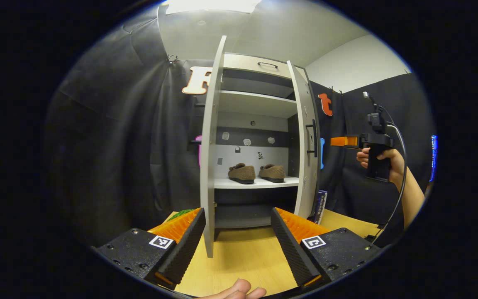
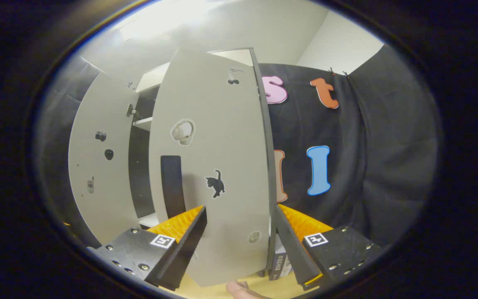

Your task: Grab one shoe with the right hand and put it into the shoe cabinet, grab the other shoe with the left hand and put it into the shoe cabinet; then close the right door with the right hand and the left door with the left hand.

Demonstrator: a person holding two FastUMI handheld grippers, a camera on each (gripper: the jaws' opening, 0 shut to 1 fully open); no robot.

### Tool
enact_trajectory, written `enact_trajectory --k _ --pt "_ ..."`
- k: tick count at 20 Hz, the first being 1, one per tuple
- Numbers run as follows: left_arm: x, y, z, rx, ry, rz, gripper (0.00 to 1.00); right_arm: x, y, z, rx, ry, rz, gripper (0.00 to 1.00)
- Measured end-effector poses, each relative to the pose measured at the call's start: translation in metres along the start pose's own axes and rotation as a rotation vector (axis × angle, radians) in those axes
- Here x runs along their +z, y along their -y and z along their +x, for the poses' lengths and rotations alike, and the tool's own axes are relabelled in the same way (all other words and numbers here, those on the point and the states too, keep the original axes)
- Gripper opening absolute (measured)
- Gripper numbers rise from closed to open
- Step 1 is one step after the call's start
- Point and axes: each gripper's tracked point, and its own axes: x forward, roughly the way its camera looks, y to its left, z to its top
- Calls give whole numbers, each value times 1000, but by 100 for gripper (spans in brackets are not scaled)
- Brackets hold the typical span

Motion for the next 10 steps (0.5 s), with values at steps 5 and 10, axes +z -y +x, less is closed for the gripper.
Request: enact_trajectory --k 5,10 --pt "8 -10 -10 -5 30 -31 96 -3 17 -61 -75 29 -41 98" --pt "5 -33 -9 46 2 -7 96 -13 25 -126 -111 59 -11 97"
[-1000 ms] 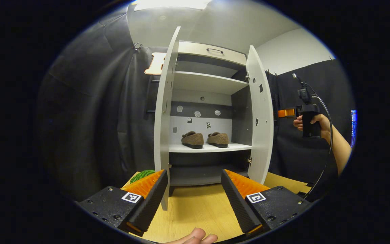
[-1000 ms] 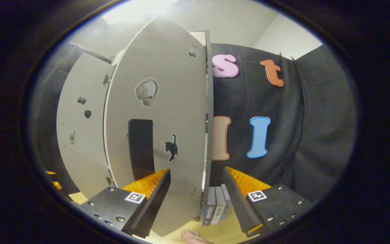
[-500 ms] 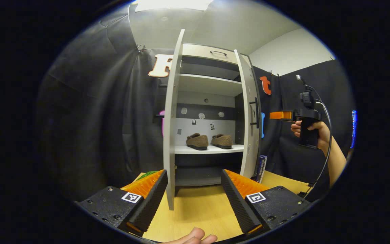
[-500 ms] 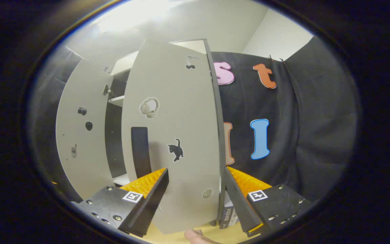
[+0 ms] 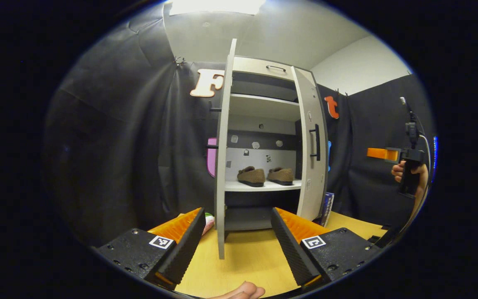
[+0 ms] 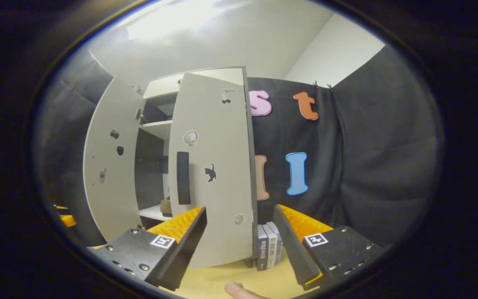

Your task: Grab one shoe with the right hand and put it into the shoe cabinet, grab the other shoe with the left hand and put it into the shoe cabinet; then close the right door with the right hand and the left door with the left hand.

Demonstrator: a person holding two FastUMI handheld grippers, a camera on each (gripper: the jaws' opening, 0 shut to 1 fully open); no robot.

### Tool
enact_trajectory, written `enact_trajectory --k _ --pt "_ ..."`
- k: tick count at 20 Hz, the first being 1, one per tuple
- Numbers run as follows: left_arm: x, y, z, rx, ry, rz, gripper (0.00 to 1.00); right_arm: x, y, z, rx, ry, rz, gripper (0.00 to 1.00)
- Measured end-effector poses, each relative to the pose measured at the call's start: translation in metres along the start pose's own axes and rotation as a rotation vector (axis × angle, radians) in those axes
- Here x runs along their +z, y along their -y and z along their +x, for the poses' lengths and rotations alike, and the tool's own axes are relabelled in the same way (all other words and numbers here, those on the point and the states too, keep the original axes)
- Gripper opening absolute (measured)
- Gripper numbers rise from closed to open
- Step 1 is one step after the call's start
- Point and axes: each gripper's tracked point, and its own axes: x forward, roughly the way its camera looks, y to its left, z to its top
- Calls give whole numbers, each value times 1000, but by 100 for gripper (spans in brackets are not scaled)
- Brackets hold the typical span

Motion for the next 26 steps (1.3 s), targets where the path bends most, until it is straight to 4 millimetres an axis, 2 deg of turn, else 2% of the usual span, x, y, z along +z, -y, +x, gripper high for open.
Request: enact_trajectory --k 1,3,5,8,9,12,13,14,15,16,17,18,19,22,23,25,26 --pt "2 -7 0 16 3 1 96 -7 8 -10 -8 -4 10 96" --pt "7 -15 3 13 16 -13 94 -20 9 -34 4 -1 45 96" --pt "10 -26 8 5 24 -11 97 -32 17 -58 -1 22 65 98" --pt "21 -66 18 67 34 25 96 -57 27 -86 -21 27 87 98" --pt "32 -84 22 107 62 25 96 -62 31 -92 -27 20 96 96" --pt "60 -116 38 170 114 31 94 -72 40 -101 -22 4 118 96" --pt "65 -127 40 185 120 30 96 -73 45 -103 -29 7 121 98" --pt "72 -136 43 205 125 32 94 -74 48 -104 -35 9 124 98" --pt "72 -146 48 221 112 25 96 -76 49 -104 -31 10 126 98" --pt "74 -151 53 227 103 12 93 -79 47 -105 -19 6 127 96" --pt "79 -156 60 229 101 5 96 -82 43 -105 -3 -1 126 98" --pt "82 -160 66 228 99 3 94 -86 40 -105 14 -10 126 98" --pt "84 -164 75 221 95 3 96 -90 36 -104 37 -21 125 98" --pt "88 -174 98 195 53 -2 90 -100 27 -105 76 -51 129 98" --pt "89 -174 108 177 38 -17 94 -102 24 -106 83 -50 114 98" --pt "90 -174 129 154 16 -53 94 -104 19 -109 95 -43 84 96" --pt "88 -170 137 135 -3 -58 90 -105 16 -109 95 -38 83 96"
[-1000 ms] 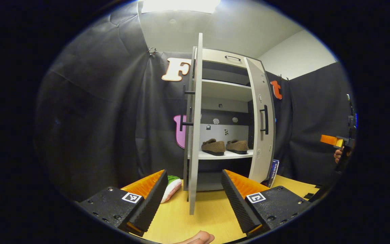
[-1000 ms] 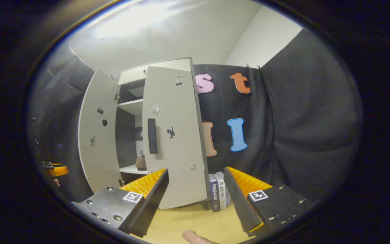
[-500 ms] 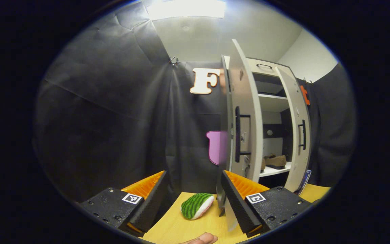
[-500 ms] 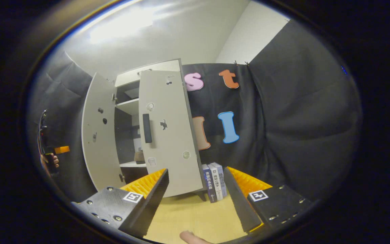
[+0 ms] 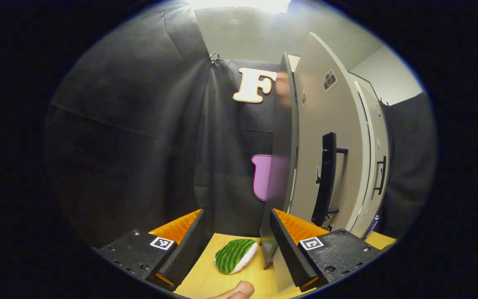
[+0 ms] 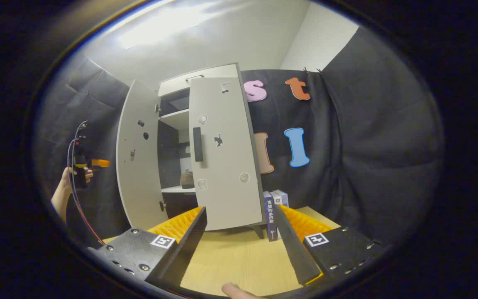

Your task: Grab one shoe with the right hand and put it into the shoe cabinet, grab the other shoe with the left hand and put it into the shoe cabinet; then close the right door with the right hand and the left door with the left hand.

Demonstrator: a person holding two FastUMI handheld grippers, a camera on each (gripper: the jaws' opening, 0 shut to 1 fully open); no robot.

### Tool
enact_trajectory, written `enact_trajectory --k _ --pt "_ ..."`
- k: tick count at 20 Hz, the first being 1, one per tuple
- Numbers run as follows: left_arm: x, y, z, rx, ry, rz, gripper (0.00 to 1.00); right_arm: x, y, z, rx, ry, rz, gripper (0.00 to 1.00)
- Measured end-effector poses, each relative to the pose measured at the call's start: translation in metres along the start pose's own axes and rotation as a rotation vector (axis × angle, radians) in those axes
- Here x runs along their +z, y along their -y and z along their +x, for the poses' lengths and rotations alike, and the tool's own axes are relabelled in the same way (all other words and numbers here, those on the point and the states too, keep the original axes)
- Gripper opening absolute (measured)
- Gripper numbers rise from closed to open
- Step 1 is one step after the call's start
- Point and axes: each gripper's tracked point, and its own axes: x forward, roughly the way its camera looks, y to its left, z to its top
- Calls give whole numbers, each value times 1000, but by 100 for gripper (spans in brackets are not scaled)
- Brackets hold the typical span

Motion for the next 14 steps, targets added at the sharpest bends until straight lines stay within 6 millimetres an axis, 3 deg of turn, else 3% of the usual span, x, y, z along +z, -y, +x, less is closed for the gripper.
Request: enact_trajectory --k 2,3,6,8,12,14 --pt "-1 8 10 -19 -21 33 90 -7 -10 3 15 -9 12 98" --pt "0 9 12 -23 -26 47 95 -13 -16 4 31 -21 13 96" --pt "4 23 14 -43 -39 56 90 -24 -29 9 54 -45 -5 98" --pt "-1 32 14 -55 -68 81 99 -25 -35 10 68 -43 -42 96" --pt "-1 44 12 -39 -110 101 87 -24 -37 12 85 -34 -52 96" --pt "0 46 12 -23 -115 114 89 -24 -35 14 84 -39 -20 98"
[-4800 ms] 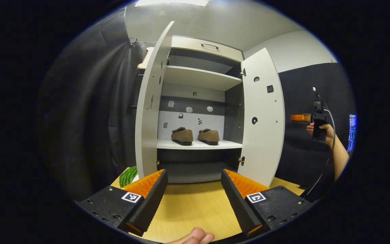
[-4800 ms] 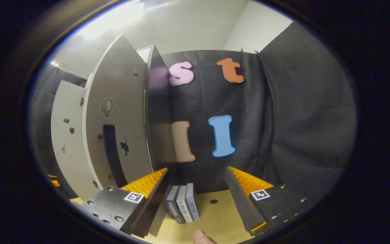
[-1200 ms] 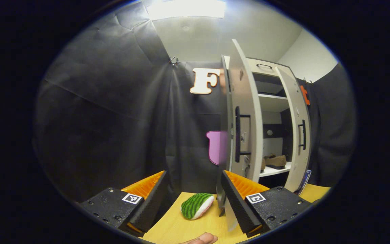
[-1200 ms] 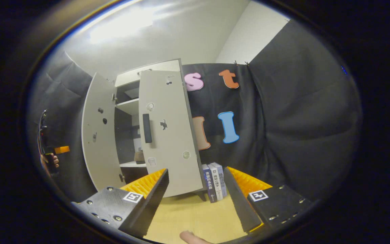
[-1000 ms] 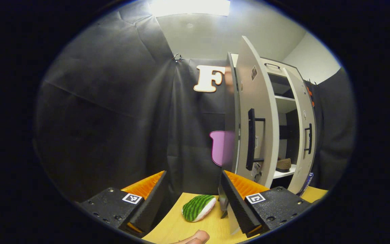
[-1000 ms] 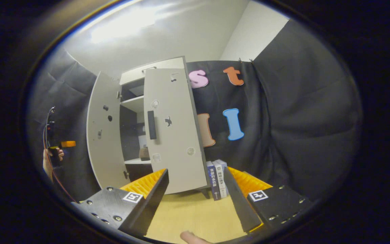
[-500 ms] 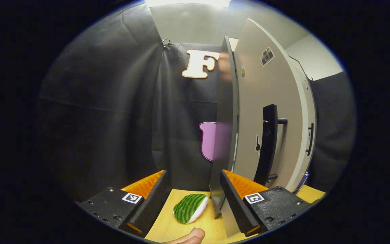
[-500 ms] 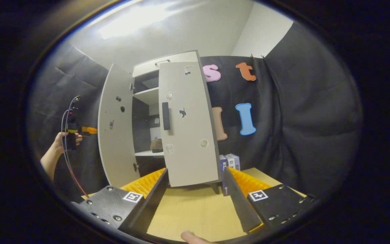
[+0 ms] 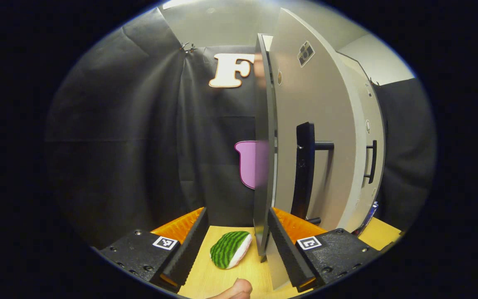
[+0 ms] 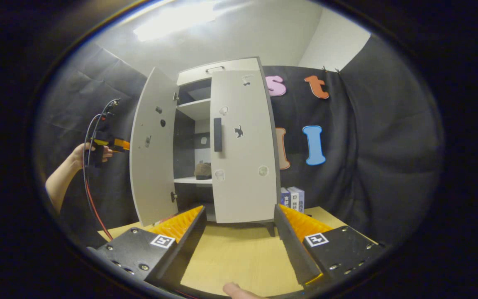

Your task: Grab one shoe with the right hand and put it into the shoe cabinet, grab the other shoe with the left hand and put it into the shoe cabinet; then close the right door with the right hand and the left door with the left hand.

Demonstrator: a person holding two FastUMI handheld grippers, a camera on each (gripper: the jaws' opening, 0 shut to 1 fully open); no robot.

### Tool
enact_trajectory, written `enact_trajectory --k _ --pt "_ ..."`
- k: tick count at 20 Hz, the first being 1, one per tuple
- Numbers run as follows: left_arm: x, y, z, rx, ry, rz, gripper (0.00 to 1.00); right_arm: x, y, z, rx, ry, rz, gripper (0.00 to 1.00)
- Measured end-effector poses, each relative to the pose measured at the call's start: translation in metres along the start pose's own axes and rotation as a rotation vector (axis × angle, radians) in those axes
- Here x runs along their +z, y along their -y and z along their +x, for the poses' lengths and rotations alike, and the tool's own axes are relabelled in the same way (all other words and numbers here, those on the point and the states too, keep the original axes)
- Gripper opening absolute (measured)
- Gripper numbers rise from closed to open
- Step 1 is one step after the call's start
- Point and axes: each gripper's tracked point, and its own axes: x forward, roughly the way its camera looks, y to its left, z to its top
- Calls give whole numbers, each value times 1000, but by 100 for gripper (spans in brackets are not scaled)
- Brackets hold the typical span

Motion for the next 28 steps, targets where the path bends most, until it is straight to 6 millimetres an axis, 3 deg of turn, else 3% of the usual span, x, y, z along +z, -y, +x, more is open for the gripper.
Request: enact_trajectory --k 6,7,13,17,18,20,21,23,28 --pt "-4 41 3 -77 -38 -68 84 -3 11 2 -21 -4 33 98" --pt "-5 47 2 -82 -48 -63 89 -3 13 2 -22 -4 31 96" --pt "-2 80 6 -90 -37 -36 89 -4 28 8 -56 -4 38 98" --pt "-1 104 14 -99 -36 -46 89 -4 29 8 -49 -7 62 96" --pt "-1 112 16 -107 -35 -48 84 -2 27 8 -43 -4 65 98" --pt "-3 129 23 -129 -32 -40 89 -3 28 7 -43 -2 61 98" --pt "-5 137 27 -137 -35 -36 84 -3 29 7 -47 -3 61 98" --pt "-14 153 35 -153 -58 -42 92 -4 27 7 -40 -8 71 98" --pt "-22 159 43 -91 -49 -11 94 1 32 5 -70 2 18 96"
